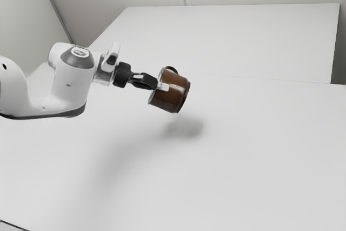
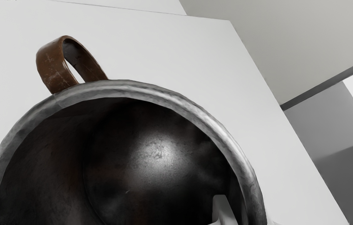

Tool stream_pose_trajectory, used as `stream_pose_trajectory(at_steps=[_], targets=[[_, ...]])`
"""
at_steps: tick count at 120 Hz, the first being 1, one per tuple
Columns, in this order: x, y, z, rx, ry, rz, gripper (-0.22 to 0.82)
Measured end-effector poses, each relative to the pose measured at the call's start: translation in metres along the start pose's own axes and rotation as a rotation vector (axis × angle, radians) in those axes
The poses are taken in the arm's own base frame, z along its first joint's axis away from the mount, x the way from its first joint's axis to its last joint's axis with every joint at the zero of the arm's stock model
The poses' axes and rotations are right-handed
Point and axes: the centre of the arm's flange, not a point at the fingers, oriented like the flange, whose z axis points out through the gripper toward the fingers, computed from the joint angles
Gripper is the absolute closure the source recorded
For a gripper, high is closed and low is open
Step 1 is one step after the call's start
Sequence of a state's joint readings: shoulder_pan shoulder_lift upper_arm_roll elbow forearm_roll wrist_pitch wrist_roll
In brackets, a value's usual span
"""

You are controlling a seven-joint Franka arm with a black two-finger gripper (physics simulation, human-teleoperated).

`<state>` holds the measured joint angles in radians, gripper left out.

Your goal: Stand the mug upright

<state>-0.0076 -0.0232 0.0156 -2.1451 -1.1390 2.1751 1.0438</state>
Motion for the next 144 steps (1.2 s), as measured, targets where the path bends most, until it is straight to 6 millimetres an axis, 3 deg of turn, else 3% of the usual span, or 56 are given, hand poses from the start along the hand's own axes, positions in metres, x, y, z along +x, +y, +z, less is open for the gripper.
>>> stream_pose_trajectory(at_steps=[26, 73, 96, 122, 144], targets=[[0.015, 0.018, -0.021, 0.191, -0.215, 0.132, 0.77], [0.006, 0.029, -0.006, 0.48, -0.476, 0.118, 0.77], [-0.009, 0.033, 0.007, 0.572, -0.512, 0.065, 0.77], [-0.042, 0.028, 0.02, 0.657, -0.488, 0.003, 0.76], [-0.051, 0.024, 0.027, 0.706, -0.421, -0.026, 0.76]])
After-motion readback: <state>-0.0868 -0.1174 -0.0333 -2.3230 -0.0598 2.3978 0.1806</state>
